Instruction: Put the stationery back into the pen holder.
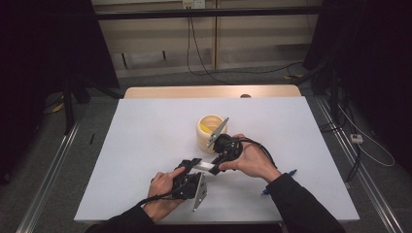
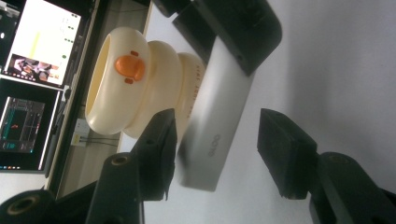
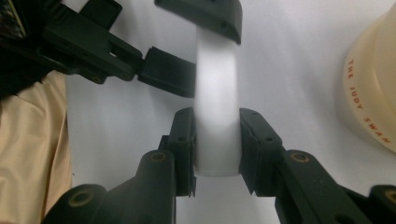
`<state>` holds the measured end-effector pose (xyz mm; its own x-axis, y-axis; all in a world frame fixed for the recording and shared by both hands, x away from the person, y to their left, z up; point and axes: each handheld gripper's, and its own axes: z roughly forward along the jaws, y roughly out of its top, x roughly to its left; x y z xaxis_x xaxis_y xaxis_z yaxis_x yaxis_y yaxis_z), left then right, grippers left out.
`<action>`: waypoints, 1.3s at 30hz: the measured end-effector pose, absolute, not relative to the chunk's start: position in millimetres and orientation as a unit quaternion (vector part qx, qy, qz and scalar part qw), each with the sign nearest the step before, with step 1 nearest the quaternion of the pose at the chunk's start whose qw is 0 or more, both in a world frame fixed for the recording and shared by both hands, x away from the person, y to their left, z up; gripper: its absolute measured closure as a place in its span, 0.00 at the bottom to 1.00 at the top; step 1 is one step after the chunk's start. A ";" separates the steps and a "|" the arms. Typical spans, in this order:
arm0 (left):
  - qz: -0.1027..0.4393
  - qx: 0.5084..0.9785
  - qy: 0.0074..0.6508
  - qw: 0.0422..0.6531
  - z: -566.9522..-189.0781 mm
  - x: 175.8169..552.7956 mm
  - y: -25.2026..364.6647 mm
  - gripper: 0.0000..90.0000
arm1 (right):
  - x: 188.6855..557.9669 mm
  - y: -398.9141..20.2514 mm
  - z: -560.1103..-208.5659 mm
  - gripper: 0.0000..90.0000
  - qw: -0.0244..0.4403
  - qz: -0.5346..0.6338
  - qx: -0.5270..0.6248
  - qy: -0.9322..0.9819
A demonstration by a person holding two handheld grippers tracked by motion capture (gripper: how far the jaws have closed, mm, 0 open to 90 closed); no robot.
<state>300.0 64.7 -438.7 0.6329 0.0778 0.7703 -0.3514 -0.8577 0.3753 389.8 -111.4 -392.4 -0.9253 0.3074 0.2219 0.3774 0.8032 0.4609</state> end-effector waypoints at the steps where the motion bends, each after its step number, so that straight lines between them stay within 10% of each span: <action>1: 0.424 0.865 -0.079 0.256 -438.7 299.8 64.8 0.54 | 389.7 -110.7 -392.0 0.76 0.072 -0.259 -0.178 -0.947; 28: 0.416 0.872 -0.078 0.245 -443.1 299.7 62.9 0.77 | 386.5 -108.5 -395.5 0.75 0.059 -0.297 -0.173 -0.937; 39: 0.374 0.883 -0.039 0.281 -439.2 304.3 65.1 0.78 | 375.2 -125.4 -397.3 0.60 0.015 -0.344 -0.187 -0.920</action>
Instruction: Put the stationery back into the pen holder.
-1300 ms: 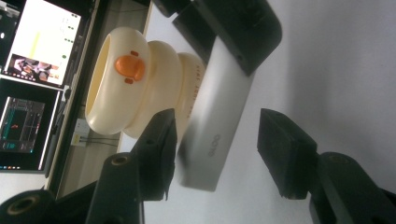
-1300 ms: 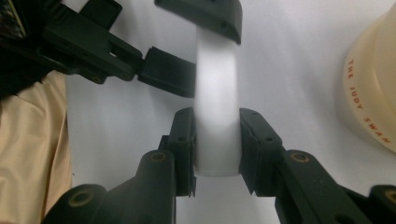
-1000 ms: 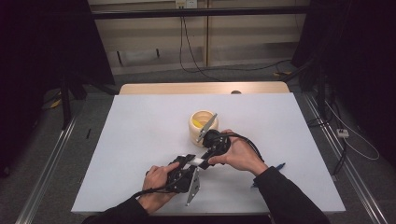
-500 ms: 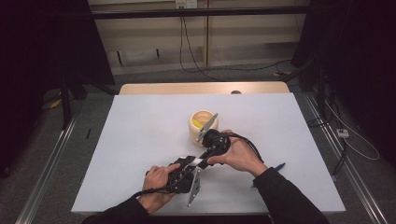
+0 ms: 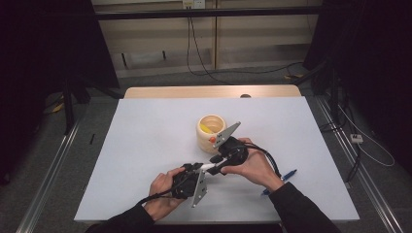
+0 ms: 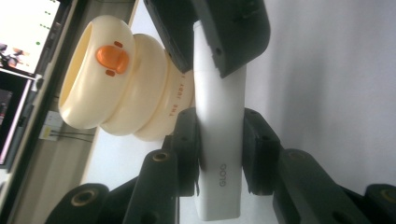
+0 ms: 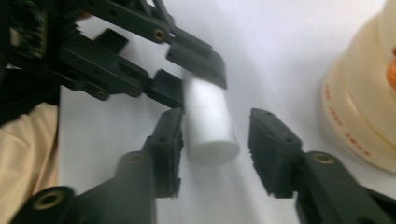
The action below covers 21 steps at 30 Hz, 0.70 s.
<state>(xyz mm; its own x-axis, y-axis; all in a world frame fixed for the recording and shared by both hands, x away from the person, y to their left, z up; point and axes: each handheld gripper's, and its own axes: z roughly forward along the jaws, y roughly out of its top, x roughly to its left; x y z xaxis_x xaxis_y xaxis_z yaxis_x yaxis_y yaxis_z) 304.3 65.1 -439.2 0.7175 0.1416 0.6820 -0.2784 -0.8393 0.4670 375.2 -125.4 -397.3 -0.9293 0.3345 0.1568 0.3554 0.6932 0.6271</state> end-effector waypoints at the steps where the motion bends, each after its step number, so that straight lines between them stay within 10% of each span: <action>1: 0.368 0.885 -0.033 0.282 -439.3 303.9 65.6 0.78 | 374.1 -126.6 -398.1 0.59 0.010 -0.345 -0.190 -0.919; 21: 0.246 0.877 0.111 0.398 -429.1 328.1 89.8 0.78 | 355.6 -160.2 -404.8 0.14 -0.087 -0.403 -0.263 -0.873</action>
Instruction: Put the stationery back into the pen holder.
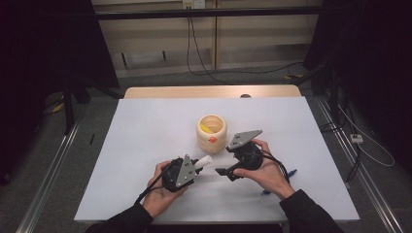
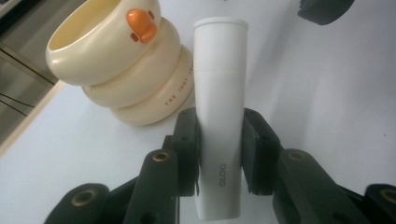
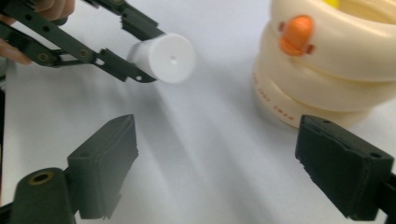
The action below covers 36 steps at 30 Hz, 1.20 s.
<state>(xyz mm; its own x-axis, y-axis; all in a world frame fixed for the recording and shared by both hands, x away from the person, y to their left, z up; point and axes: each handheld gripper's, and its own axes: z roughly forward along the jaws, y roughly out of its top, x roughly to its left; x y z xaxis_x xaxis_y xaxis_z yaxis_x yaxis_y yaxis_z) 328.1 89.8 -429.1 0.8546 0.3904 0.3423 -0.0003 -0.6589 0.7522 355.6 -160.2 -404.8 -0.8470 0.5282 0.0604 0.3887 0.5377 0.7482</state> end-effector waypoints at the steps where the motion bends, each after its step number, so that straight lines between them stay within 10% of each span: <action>1: 0.239 0.876 0.117 0.403 -428.4 329.0 91.1 0.78 | 354.7 -162.4 -405.2 0.13 0.091 0.406 0.271 0.868; 36: 0.129 0.820 0.232 0.508 -384.6 350.0 116.3 0.78 | 300.2 -255.7 -419.4 0.07 0.180 0.475 0.394 0.766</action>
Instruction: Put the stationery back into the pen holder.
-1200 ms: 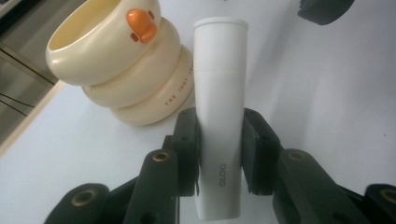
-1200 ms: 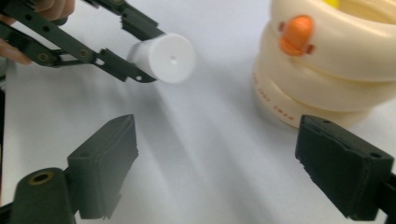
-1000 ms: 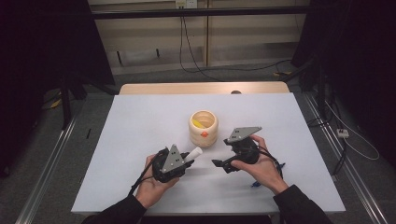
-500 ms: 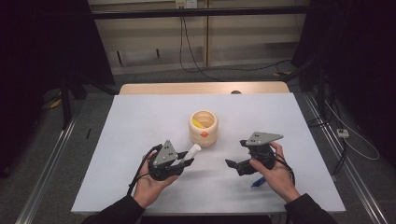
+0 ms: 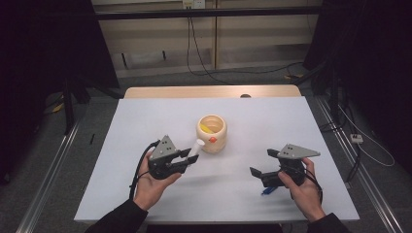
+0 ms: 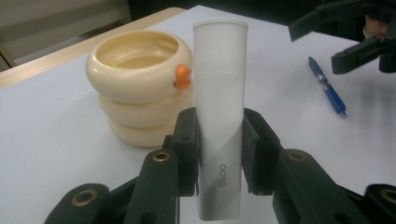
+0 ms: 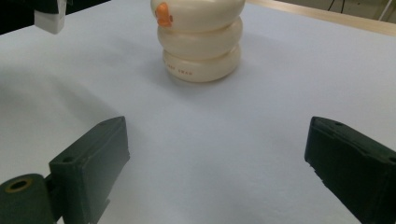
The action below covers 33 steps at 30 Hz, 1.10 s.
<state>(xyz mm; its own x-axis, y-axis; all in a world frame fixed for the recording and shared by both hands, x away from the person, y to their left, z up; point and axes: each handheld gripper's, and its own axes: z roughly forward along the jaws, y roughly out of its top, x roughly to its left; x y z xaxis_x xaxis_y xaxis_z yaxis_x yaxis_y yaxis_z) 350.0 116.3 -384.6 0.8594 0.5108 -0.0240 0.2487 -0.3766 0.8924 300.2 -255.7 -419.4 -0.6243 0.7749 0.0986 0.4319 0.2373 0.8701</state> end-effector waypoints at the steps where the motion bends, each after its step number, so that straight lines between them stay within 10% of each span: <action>1: 0.126 0.817 0.237 0.510 -383.1 351.6 116.3 0.78 | 299.5 -257.6 -419.8 0.07 0.183 0.476 0.394 0.764; 33: 0.144 0.777 0.265 0.553 -344.3 412.2 78.8 0.78 | 283.0 -278.3 -433.6 0.05 0.184 0.470 0.417 0.756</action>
<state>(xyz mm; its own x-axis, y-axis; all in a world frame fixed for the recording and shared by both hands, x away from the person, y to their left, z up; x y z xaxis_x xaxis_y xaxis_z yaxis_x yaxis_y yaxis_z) 412.2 78.8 -344.3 0.8178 0.5714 -0.0687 0.2524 -0.2489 0.9351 283.0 -278.3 -433.6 -0.5842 0.8037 0.1132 0.4576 0.2109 0.8638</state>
